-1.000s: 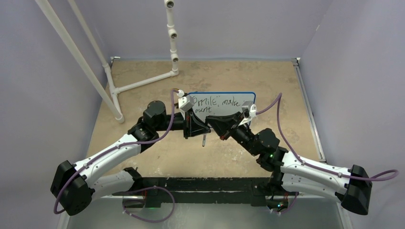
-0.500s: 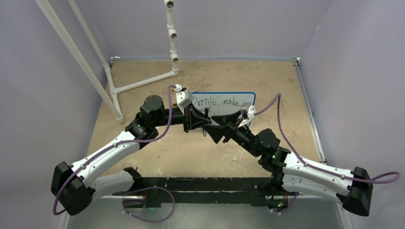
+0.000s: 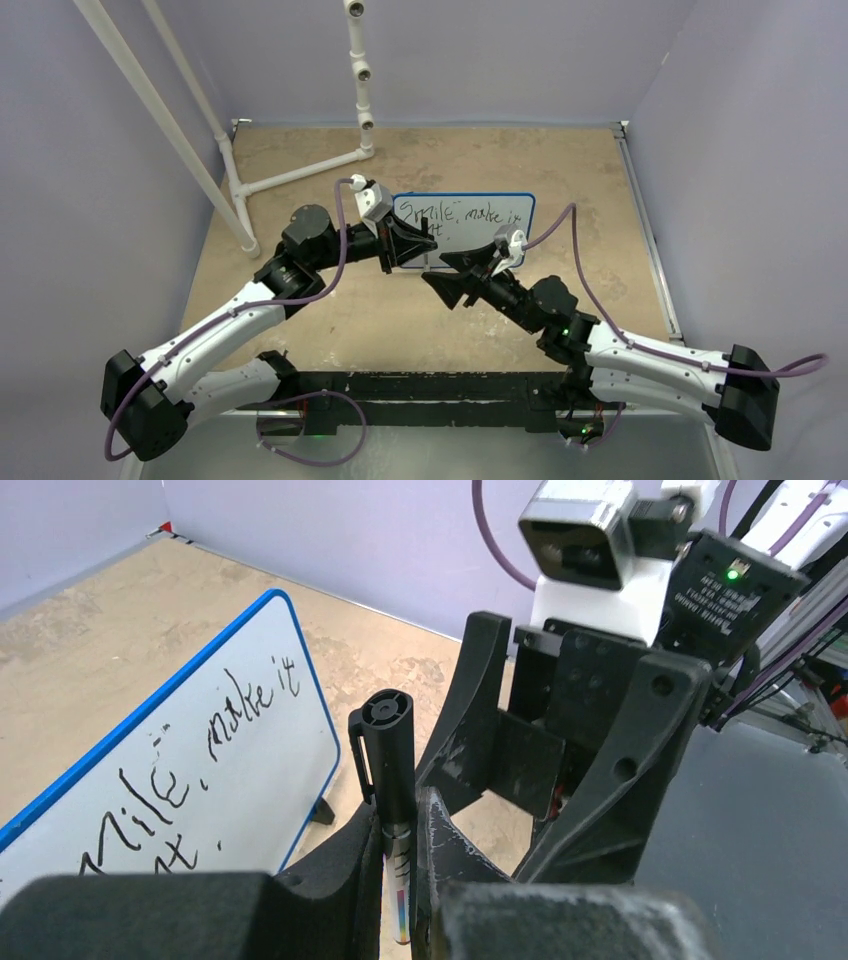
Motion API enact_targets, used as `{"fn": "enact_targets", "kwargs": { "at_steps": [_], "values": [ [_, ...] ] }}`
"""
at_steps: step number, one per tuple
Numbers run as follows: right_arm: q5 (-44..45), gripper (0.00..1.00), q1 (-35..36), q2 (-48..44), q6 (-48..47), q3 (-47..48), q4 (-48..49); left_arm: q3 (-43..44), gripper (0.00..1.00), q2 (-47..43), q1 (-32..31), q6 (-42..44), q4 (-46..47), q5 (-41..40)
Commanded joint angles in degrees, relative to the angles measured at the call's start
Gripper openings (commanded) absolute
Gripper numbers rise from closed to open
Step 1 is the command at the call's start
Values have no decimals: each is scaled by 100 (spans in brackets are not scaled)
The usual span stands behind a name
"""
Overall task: Write a sentence on the whiteboard
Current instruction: Close the whiteboard marker at the center of the board.
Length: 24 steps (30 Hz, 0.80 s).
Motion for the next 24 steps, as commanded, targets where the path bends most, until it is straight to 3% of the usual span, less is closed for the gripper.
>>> {"fn": "enact_targets", "kwargs": {
  "at_steps": [1,10,15,19,21,24],
  "values": [
    [-54,62,12,186,-132,9,618,-157,0,-69,-5,-383,609,-23],
    [59,49,11,847,-397,319,1186,-295,0,-86,-4,-692,878,106],
    [-44,27,11,1011,-375,382,1292,-289,0,-134,1,-657,798,56],
    [31,0,11,901,-345,346,1273,-316,0,-136,1,-572,619,4],
    [125,0,11,831,-337,339,1204,-317,1,-152,1,-575,499,-55],
    [247,0,11,736,-320,283,1188,-258,25,-202,-6,-579,270,-145]
  ]
}}
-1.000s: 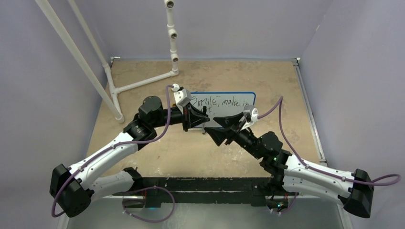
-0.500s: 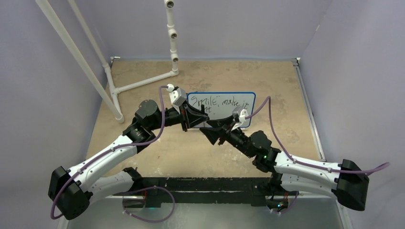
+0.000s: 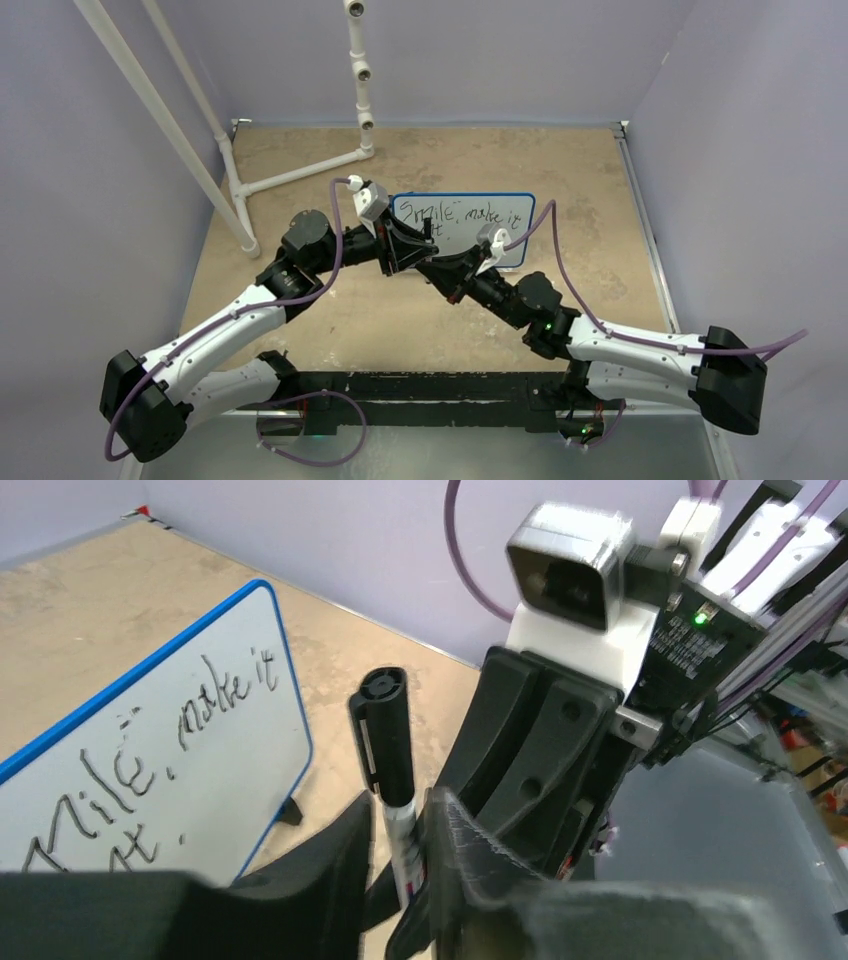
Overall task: Write a sentence on the whiteboard
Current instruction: Close the whiteboard marker at the center of the board.
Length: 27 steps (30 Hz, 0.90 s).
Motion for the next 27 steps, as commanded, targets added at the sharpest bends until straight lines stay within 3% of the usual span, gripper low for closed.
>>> {"fn": "enact_targets", "kwargs": {
  "at_steps": [1,2,5,8,18,27],
  "values": [
    [414,0,-30,-270,48,123,304,32,35,-188,1,125,-309,-117],
    [464,0,-30,-308,51,112,272,58,45,-215,-1,146,-391,-122],
    [493,0,-30,-405,53,90,77,206,60,-311,21,252,-765,-133],
    [344,0,-30,-580,53,4,-23,450,69,-347,111,295,-1033,-59],
    [-369,0,-30,-813,-53,109,-610,1612,76,54,233,-36,-955,390],
    [-646,0,-30,-796,-85,258,-802,1911,80,436,238,64,-1301,642]
  ]
}}
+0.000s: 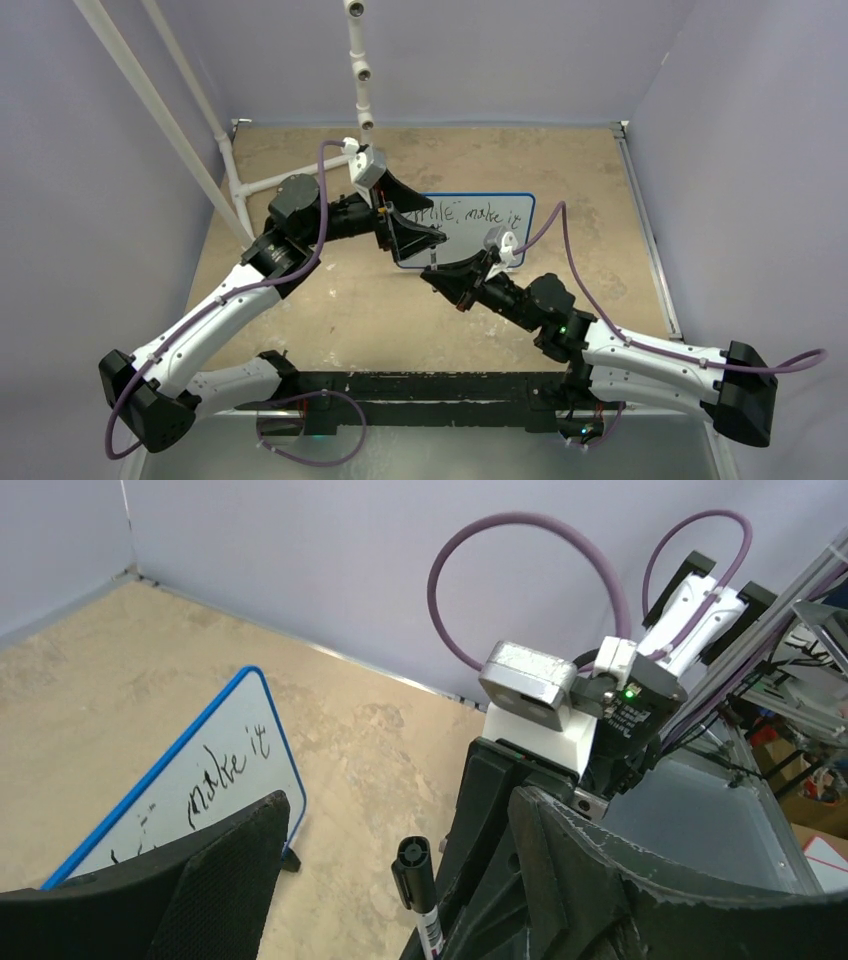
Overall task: Write a sentence on the whiteboard
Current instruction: Close the whiteboard marker at the center of the board.
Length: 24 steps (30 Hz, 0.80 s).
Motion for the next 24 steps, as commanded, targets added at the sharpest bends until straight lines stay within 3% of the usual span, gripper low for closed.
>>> {"fn": "enact_targets", "kwargs": {
  "at_steps": [1,3,9,15,24],
  "values": [
    [-214,0,-17,-43,-102,291,-79,206,80,138,40,81,-270,205],
    [-215,0,-17,-34,-120,340,-134,165,77,146,38,90,-293,266],
    [-215,0,-17,-6,-131,419,-197,121,47,150,41,121,-389,350],
    [-112,0,-17,58,-21,568,-355,-26,0,112,38,172,-436,444],
    [451,0,-17,-128,358,777,-659,-707,0,-64,41,451,-593,484]
  ]
}}
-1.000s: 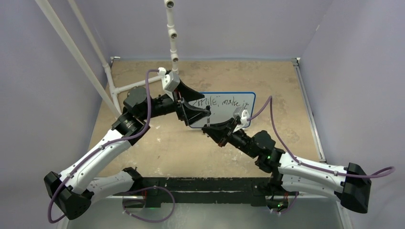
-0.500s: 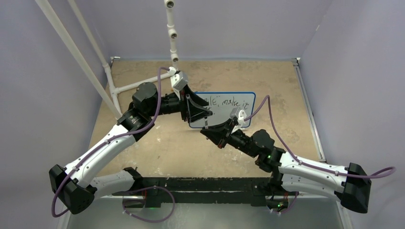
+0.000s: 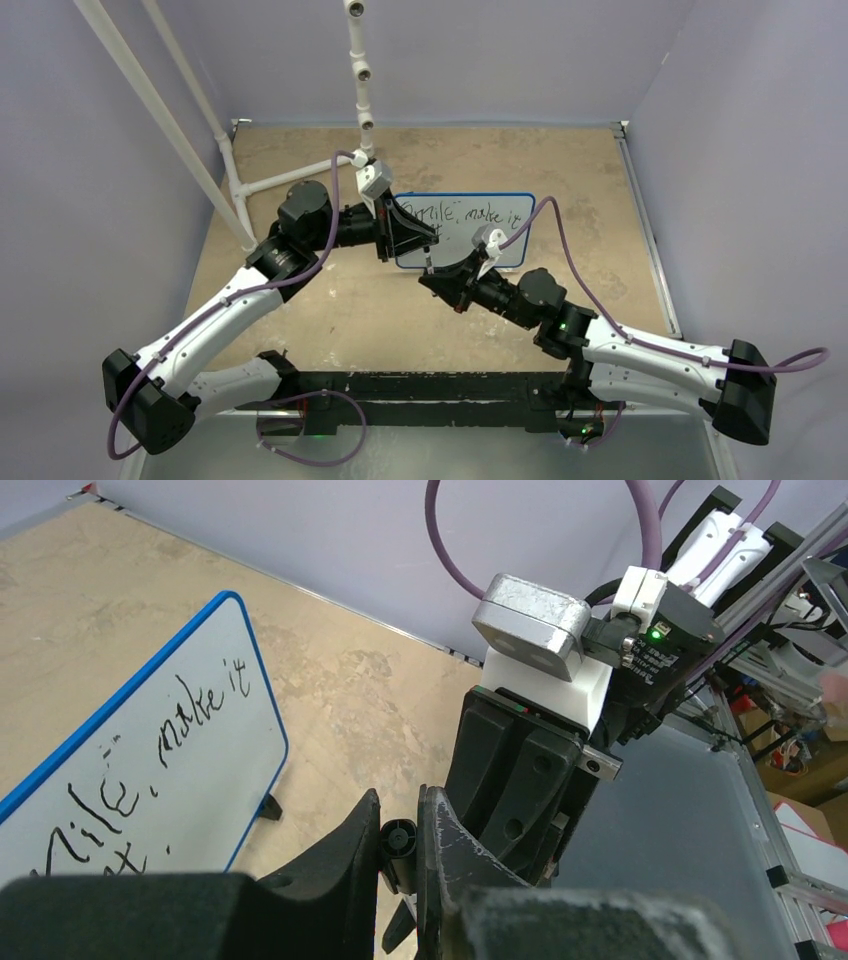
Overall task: Write a sentence on the whiteboard
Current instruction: Close the whiteboard marker at the center of the board.
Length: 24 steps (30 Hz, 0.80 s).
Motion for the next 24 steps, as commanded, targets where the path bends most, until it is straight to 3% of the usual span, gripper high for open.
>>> {"fn": "enact_targets", "kwargs": {
  "at_steps": [1,5,24],
  "values": [
    [523,0,-24,-255,286,411,284,-491,0,-125,16,238,-22,188],
    [697,0,-24,-317,304,398,471,-858,0,-57,12,-12,433,415],
    [1392,0,-24,-512,382,363,875,-1791,0,-34,-45,-74,537,678]
  ]
}}
